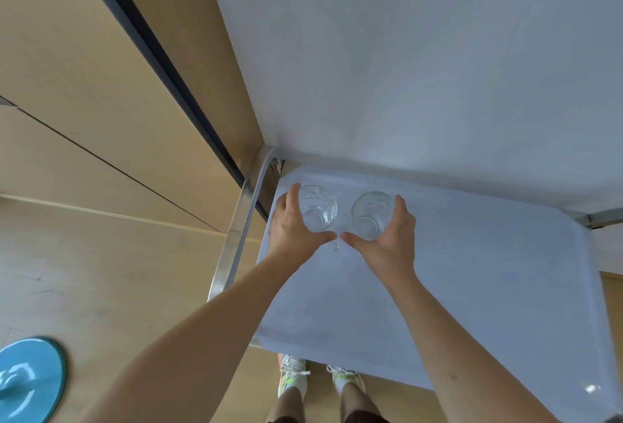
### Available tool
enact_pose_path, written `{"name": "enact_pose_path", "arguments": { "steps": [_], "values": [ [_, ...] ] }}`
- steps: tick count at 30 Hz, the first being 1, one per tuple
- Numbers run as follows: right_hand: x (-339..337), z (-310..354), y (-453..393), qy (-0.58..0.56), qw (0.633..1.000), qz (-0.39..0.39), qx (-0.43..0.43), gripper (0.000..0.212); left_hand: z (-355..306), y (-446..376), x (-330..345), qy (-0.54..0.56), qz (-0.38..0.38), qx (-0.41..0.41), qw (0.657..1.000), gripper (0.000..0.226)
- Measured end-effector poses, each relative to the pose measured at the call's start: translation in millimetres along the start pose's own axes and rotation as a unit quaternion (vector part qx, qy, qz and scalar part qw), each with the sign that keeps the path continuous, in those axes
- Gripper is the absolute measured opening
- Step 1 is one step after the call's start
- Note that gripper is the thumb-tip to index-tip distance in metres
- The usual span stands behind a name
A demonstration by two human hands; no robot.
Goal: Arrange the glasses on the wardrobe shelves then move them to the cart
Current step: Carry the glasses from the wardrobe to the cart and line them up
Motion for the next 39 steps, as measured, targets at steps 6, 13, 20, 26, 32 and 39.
{"name": "enact_pose_path", "arguments": {
  "steps": [6, 13, 20, 26, 32, 39],
  "values": [
    [-7.9, 1.3, -16.8, -0.019, 1.0, -0.002, -0.016, 0.112, -3.3, -16.1, -15.3, -0.014, -0.039, 0.004, 0.999, 0.117],
    [-5.8, 21.3, -41.9, -0.034, 0.997, 0.045, -0.054, 0.109, -10.8, -39.3, -26.3, 0.018, -0.059, -0.004, 0.998, 0.103],
    [0.4, 27.2, -56.7, -0.042, 0.996, 0.059, -0.057, 0.11, -16.0, -56.5, -29.1, 0.034, -0.064, -0.006, 0.997, 0.106],
    [2.4, 31.6, -68.6, -0.059, 0.993, 0.073, -0.069, 0.108, -21.0, -66.0, -17.5, -0.013, -0.035, 0.009, 0.999, 0.112],
    [6.9, 37.0, -73.6, -0.059, 0.991, 0.088, -0.078, 0.109, -15.7, -69.4, -17.1, -0.054, -0.013, 0.027, 0.998, 0.116],
    [6.3, 43.0, -72.1, -0.06, 0.989, 0.093, -0.097, 0.109, -17.2, -68.4, -16.1, -0.055, -0.029, 0.036, 0.997, 0.109]
  ]
}}
Point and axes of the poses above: each hand's wrist, its own y-axis away from the middle knuckle, its own x-axis out of the palm, z = x × y, the point moved 8 cm from there along -y, towards the middle knuckle, and after that the axes turned 3 degrees about z, right-handed, at the moved point
